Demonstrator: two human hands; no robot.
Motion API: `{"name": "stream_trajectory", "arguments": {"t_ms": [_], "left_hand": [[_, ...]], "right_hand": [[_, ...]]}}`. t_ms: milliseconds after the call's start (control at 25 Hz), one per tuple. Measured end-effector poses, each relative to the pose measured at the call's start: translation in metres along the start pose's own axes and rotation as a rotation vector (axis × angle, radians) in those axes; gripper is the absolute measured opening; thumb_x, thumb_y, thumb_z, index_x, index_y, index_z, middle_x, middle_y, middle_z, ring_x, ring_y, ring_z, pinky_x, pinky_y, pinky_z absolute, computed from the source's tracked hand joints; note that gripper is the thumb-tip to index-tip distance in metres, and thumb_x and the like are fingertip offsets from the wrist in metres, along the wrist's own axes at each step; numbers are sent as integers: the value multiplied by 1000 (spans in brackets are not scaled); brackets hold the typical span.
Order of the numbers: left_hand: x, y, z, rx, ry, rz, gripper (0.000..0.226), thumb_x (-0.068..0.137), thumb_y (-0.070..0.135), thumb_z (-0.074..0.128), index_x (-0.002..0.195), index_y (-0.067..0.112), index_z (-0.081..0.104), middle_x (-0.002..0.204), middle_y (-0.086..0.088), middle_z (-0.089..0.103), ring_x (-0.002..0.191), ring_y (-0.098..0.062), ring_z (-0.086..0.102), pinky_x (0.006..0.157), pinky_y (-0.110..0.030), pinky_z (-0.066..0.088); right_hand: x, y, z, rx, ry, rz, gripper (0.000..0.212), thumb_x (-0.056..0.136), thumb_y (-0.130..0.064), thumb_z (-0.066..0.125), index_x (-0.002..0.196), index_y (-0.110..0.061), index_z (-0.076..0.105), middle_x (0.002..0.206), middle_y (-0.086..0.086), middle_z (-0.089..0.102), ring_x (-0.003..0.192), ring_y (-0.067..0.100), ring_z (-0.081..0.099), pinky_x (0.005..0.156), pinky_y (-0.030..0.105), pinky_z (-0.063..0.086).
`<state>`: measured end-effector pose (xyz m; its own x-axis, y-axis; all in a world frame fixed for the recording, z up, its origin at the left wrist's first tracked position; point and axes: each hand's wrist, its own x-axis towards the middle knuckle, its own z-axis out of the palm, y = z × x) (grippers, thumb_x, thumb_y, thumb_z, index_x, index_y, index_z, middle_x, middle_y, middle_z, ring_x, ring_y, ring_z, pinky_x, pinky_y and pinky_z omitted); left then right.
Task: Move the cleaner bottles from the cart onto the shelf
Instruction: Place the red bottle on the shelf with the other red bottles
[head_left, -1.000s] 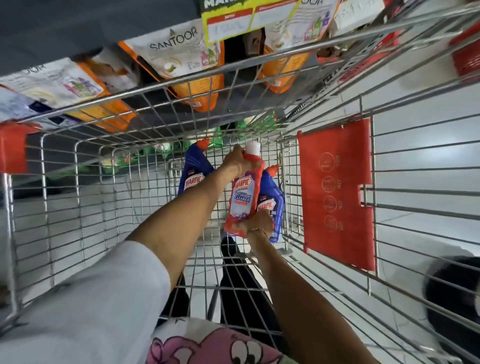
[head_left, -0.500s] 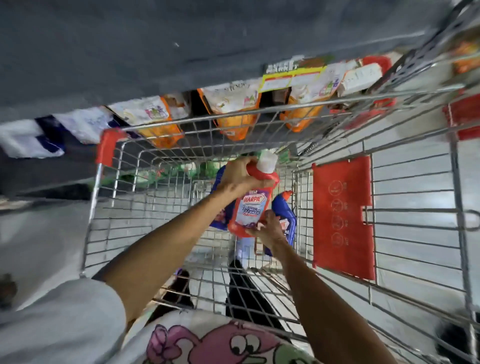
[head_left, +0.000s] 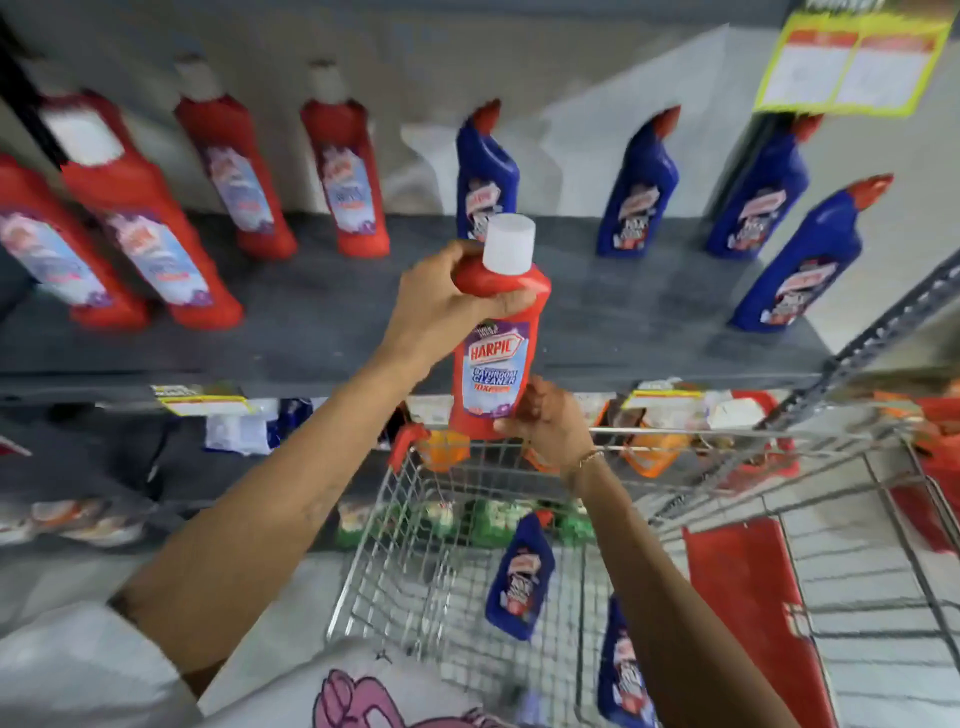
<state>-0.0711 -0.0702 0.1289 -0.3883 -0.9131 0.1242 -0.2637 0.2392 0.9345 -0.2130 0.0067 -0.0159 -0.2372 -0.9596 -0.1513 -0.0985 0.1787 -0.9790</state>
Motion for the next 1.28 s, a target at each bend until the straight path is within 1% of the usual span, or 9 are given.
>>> {"name": "stream_trajectory", "arguments": {"t_ms": [120, 240, 320, 600, 880, 1040, 1120, 1200, 1280], "left_hand": [[21, 14, -67, -50, 51, 57, 51, 58, 30, 85, 101, 24, 58, 101, 2, 69, 89, -9, 65, 80, -25, 53], [41, 10, -119, -52, 104, 88, 48, 60, 25, 84, 100, 23, 58, 100, 1, 68, 90, -10, 65, 81, -24, 52], [57, -3, -150, -54, 128, 72, 52, 58, 24, 85, 102, 21, 58, 104, -2, 69, 93, -13, 65, 83, -27, 52], [93, -49, -213, -49, 151, 26, 58, 58, 20, 85, 108, 12, 57, 101, 0, 67, 92, -11, 64, 81, -24, 51], [102, -68, -214, -32, 150, 55, 60, 62, 29, 82, 113, 14, 54, 105, 3, 64, 94, -10, 63, 80, -22, 52], [96, -70, -214, 10, 147, 17, 68, 67, 36, 79, 124, 15, 48, 118, 0, 63, 105, -14, 62, 83, -22, 51], [79, -75, -210, 93, 339, 111, 70, 71, 41, 74, 128, 14, 44, 126, -4, 59, 115, -16, 56, 95, -27, 47], [48, -82, -184, 95, 587, 272, 47, 81, 33, 68, 118, 9, 50, 112, -9, 60, 105, -19, 58, 91, -29, 47], [6, -92, -137, 41, 575, 355, 18, 88, 21, 60, 101, 9, 56, 93, -9, 61, 86, -19, 58, 80, -29, 48]], "right_hand": [[41, -51, 45, -5, 2, -77, 60, 62, 18, 71, 117, 5, 51, 108, 13, 63, 81, 8, 66, 73, 19, 58], [76, -82, 89, -76, -8, -152, 59, 63, 14, 73, 117, 2, 53, 108, 14, 64, 77, -1, 65, 75, 17, 56], [96, -96, 121, -125, -8, -192, 56, 64, 10, 74, 116, 2, 56, 111, 18, 65, 87, 12, 64, 82, 28, 56], [149, -101, 197, -163, -8, -154, 55, 65, 12, 73, 115, 0, 56, 114, 21, 66, 95, 18, 60, 93, 40, 52], [164, -91, 204, -188, -41, -153, 56, 69, 6, 72, 120, -5, 52, 120, 16, 64, 99, 15, 59, 76, 8, 50], [155, -96, 201, -276, -88, -137, 56, 74, -4, 71, 125, -6, 47, 126, 15, 60, 108, 19, 58, 98, 32, 48], [134, -94, 197, -310, 33, -196, 50, 77, -8, 69, 123, -7, 49, 122, 14, 61, 108, 23, 59, 98, 37, 49], [98, -82, 183, -319, 248, -295, 26, 83, -13, 63, 108, -7, 59, 106, 13, 67, 93, 23, 65, 84, 33, 53], [49, -55, 158, -355, 359, -329, 14, 88, -18, 56, 95, -8, 62, 86, 10, 71, 74, 19, 65, 68, 27, 48]]}}
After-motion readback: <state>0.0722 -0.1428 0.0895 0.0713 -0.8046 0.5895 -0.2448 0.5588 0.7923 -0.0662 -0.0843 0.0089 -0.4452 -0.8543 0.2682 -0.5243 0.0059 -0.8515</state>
